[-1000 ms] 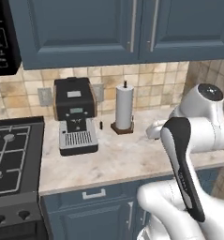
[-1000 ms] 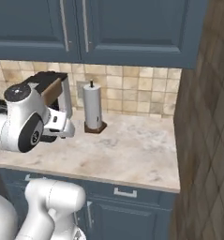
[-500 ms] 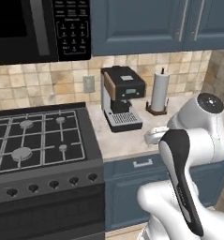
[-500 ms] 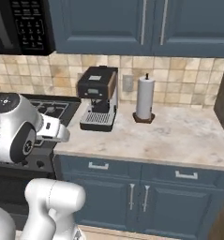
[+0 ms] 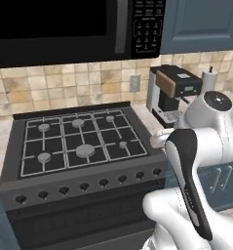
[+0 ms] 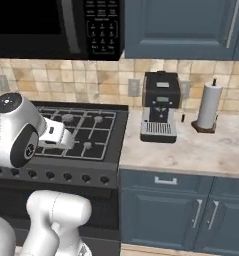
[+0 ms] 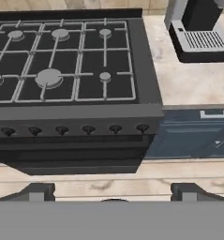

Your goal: Navigate to the toaster oven.

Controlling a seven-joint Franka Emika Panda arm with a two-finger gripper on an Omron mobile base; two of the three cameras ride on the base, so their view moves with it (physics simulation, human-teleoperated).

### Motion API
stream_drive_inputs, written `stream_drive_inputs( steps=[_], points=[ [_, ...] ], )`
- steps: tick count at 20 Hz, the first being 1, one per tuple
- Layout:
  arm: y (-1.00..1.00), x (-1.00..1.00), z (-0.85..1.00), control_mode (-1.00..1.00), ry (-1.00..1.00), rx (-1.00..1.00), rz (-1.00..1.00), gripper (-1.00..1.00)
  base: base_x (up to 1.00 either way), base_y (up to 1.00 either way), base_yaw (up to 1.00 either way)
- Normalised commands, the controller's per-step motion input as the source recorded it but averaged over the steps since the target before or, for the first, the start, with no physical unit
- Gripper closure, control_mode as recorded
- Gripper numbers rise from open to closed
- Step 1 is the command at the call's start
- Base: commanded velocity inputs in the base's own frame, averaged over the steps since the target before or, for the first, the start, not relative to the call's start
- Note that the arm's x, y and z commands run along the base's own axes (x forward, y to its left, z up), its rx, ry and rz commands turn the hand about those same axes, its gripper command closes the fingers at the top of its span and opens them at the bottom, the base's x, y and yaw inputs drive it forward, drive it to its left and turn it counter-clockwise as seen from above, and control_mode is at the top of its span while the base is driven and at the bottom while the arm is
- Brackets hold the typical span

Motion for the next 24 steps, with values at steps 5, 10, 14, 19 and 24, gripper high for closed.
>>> stream_drive_inputs(
  steps=[5,10,14,19,24],
  points=[
    [0.00,0.00,0.00,1.00,0.00,0.00,0.00,-1.00,-0.24,1.00,-0.03],
    [0.00,0.00,0.00,1.00,0.00,0.00,0.00,-1.00,-0.41,1.00,-0.01],
    [0.00,0.00,0.00,1.00,0.00,0.00,0.00,-1.00,-0.58,1.00,0.00],
    [0.00,0.00,0.00,1.00,0.00,0.00,0.00,-1.00,-0.54,1.00,0.00],
    [0.00,0.00,0.00,1.00,0.00,0.00,0.00,-1.00,-0.35,1.00,0.00]
  ],
)
